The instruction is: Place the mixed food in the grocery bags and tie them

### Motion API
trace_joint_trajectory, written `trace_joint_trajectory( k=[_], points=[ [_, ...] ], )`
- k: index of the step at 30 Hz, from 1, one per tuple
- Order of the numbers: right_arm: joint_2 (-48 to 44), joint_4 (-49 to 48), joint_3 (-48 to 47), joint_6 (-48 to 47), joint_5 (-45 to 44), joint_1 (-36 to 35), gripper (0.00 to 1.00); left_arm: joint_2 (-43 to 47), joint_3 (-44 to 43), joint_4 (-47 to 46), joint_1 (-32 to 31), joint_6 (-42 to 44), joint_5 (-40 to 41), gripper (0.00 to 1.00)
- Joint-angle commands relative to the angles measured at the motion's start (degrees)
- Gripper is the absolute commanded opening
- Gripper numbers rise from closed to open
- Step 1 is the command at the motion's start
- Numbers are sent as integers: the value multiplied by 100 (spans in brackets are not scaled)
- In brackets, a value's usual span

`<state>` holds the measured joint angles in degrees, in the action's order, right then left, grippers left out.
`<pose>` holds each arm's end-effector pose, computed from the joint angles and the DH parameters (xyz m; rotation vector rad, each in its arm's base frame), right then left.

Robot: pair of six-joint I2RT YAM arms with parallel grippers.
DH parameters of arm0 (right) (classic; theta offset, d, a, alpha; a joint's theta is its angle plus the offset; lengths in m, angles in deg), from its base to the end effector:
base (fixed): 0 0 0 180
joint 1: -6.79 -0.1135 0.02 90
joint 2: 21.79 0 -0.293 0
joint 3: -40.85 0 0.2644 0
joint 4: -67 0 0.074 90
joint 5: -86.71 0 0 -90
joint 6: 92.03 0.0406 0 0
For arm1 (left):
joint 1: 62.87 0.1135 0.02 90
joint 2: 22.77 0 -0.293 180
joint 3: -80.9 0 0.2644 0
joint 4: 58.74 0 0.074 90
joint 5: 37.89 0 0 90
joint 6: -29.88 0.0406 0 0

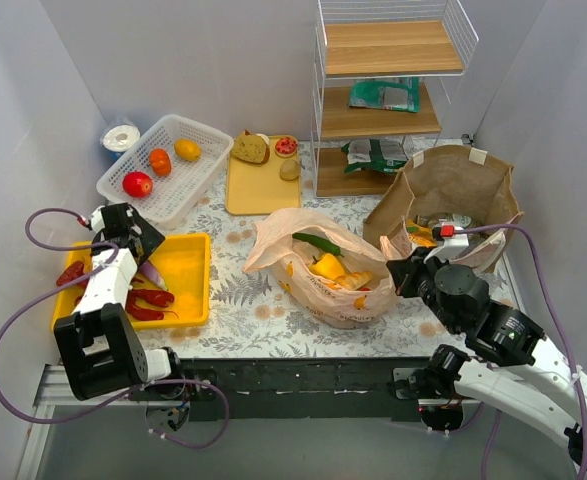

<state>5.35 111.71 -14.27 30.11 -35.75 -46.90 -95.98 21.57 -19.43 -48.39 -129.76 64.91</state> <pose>0.0747 0.0648 0.3400 0.0464 1.8480 0.5296 0.2496 0.0737 0.2396 -1.7230 1.7719 -0.1349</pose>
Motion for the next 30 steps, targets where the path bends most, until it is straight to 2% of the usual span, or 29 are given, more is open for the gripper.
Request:
trace_joint_trajectory(
  k=[1, 5, 8, 9, 10, 15, 18, 19, 22, 26, 29, 30],
  points=[
    [213, -233, -397, -129, -58, -10, 1, -97, -11, -237, 327, 56, 4, 96],
    [354, -329, -397, -120, 39, 8, 1, -438, 52, -457, 476, 153, -145, 90],
    [450, -382, -388, -120, 179, -1, 1, -685, -45, -527, 547, 215, -391, 79],
    [459, -382, -388, -103, 206, -1, 1, -869, -80, -528, 573, 258, -436, 70],
    [512, -391, -388, -94, 258, -1, 1, -966, -124, -493, 600, 285, -506, 67],
    [512, -373, -371, -50, 320, -1, 1, -1187, -212, -422, 617, 382, -779, 60],
    [451, -356, -353, -32, 276, -1, 1, -968, -151, -484, 617, 434, -919, 33],
    [433, -330, -370, -32, 259, -1, 1, -723, -142, -458, 617, 478, -1267, 18],
    [442, -259, -423, -41, 154, -1, 1, -30, -37, -344, 512, 628, -1981, 17],
    [503, -171, -493, -76, 39, -10, 1, 1595, -168, -220, 205, 575, -2307, 16],
    [591, -171, -528, -129, -49, -1, 1, 1941, -562, -307, -549, 365, -2571, 11],
    [609, -136, -572, -164, -58, -1, 1, 1959, -686, -343, -1335, 260, -2485, 9]
  ],
)
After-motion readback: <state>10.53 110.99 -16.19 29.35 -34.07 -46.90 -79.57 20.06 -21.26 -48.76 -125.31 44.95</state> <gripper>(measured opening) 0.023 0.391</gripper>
